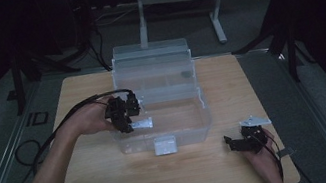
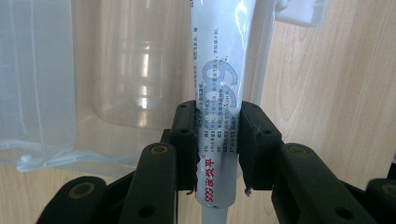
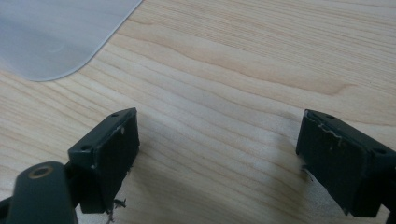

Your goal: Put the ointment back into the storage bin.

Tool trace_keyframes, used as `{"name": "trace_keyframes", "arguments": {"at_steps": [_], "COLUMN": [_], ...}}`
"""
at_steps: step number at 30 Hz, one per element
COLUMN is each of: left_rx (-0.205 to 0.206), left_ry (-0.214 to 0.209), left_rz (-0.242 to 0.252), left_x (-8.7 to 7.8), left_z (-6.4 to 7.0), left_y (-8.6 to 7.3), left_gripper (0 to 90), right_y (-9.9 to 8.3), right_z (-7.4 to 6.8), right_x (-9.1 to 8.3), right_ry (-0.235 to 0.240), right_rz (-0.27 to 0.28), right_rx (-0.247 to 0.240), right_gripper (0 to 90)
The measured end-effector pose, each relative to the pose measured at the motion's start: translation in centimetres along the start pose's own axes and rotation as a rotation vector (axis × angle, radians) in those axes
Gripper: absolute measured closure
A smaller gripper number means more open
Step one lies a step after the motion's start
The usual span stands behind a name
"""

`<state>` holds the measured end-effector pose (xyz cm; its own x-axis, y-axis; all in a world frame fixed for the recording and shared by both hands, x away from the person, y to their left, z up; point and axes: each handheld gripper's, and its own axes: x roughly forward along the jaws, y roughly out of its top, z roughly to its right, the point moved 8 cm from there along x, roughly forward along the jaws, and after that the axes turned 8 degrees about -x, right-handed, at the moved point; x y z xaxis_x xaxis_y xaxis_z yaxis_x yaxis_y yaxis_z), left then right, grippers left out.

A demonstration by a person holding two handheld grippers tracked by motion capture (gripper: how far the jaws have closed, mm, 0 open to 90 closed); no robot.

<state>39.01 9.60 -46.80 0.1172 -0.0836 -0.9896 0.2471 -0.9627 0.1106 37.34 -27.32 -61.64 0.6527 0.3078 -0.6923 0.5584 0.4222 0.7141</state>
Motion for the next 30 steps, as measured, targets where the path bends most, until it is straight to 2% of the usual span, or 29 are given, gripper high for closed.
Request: {"name": "trace_keyframes", "arguments": {"at_steps": [30], "left_rx": [0.001], "left_ry": [0.005], "left_rz": [-0.013], "left_x": [0.73], "left_z": [-0.34], "left_y": [0.88], "left_gripper": [69.9], "right_y": [-0.01], "right_z": [0.00], "right_x": [-0.01], "right_ry": [0.001], "right_rz": [0.000], "right_rx": [0.000], "right_gripper": [12.9]}}
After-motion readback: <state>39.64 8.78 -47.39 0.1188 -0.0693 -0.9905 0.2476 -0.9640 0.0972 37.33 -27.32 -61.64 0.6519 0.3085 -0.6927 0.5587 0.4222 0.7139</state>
